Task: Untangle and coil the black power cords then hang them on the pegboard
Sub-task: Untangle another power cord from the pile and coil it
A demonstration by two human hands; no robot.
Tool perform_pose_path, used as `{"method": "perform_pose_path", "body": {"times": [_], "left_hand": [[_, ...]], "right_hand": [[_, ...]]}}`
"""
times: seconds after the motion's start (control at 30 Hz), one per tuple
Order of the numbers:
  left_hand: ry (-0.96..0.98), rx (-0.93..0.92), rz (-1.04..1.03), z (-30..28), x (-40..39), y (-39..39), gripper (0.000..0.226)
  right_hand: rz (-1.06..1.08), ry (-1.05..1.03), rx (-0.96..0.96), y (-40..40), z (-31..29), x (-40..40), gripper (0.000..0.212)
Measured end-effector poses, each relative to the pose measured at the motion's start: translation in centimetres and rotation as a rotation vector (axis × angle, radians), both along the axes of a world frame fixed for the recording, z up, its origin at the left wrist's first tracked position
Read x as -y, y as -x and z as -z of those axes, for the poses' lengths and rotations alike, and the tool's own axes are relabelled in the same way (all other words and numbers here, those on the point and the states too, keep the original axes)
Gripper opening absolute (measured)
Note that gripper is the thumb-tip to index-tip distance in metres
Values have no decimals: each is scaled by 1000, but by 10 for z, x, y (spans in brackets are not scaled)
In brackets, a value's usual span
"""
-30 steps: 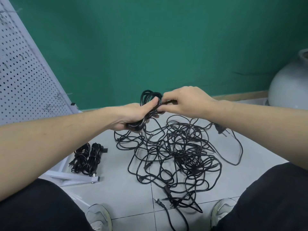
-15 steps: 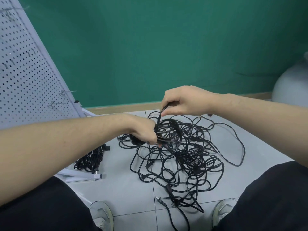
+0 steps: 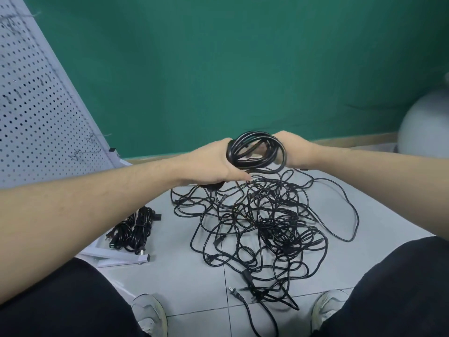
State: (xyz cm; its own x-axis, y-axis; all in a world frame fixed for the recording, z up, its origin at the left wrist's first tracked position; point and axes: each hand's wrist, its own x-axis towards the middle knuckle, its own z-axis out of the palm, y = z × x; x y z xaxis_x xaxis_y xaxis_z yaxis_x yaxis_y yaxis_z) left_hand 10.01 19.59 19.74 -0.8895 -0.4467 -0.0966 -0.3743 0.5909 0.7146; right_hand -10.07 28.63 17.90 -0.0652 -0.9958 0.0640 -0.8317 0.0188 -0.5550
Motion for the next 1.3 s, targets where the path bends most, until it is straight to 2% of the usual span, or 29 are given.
{"method": "perform_pose_path", "body": {"times": [0.07, 0.13, 0.17, 0.23, 0.3, 0.33, 0.4, 0.5, 0.57, 0.67, 0.77, 0.8, 0.9, 1.03, 1.13, 1.23, 1.3], "left_hand": [[37, 11, -129, 5, 5, -3, 51], [-35, -83, -145, 12, 8, -3, 69], [-66, -134, -151, 14, 8, -3, 67], [-64, -182, -207, 13, 9, -3, 40], [-44, -204, -284, 12, 12, -3, 18], [-47, -206, -325, 13, 16, -4, 16], [-54, -194, -394, 15, 21, -4, 17], [-15, -138, -445, 18, 30, -2, 17], [21, -49, -445, 22, 36, -2, 25], [165, 205, -384, 30, 38, -4, 33], [276, 345, -193, 34, 32, -4, 22], [281, 351, -126, 36, 32, -4, 25], [262, 364, -29, 32, 25, -8, 53], [276, 299, -7, 18, 15, -9, 58], [281, 287, 22, 13, 14, -10, 74], [290, 229, 124, 13, 10, -13, 71], [329, 174, 152, 12, 6, -12, 64]], "right_hand": [[27, -76, -23, -3, 6, 2, 39], [9, -157, 23, -11, 10, 2, 28], [-9, -181, 80, -17, 13, 2, 26], [9, -236, 169, -28, 13, 1, 31], [29, -304, 138, -35, 10, 2, 41], [26, -319, 104, -37, 8, 4, 43], [-18, -307, 5, -42, 6, 8, 44], [-136, -222, -254, -49, 2, 12, 31], [-191, -211, -448, -52, -5, 10, 24], [-221, -140, -771, -52, -13, 4, 33], [-226, 82, -862, -51, -19, 2, 36], [-209, 137, -843, -50, -21, 1, 38], [-88, 220, -687, -41, -25, -1, 42], [92, 193, -364, -28, -26, 1, 34], [116, 141, -195, -24, -27, 4, 36], [100, 95, 11, -24, -27, 6, 47], [79, 56, 104, -22, -24, 8, 32]]}}
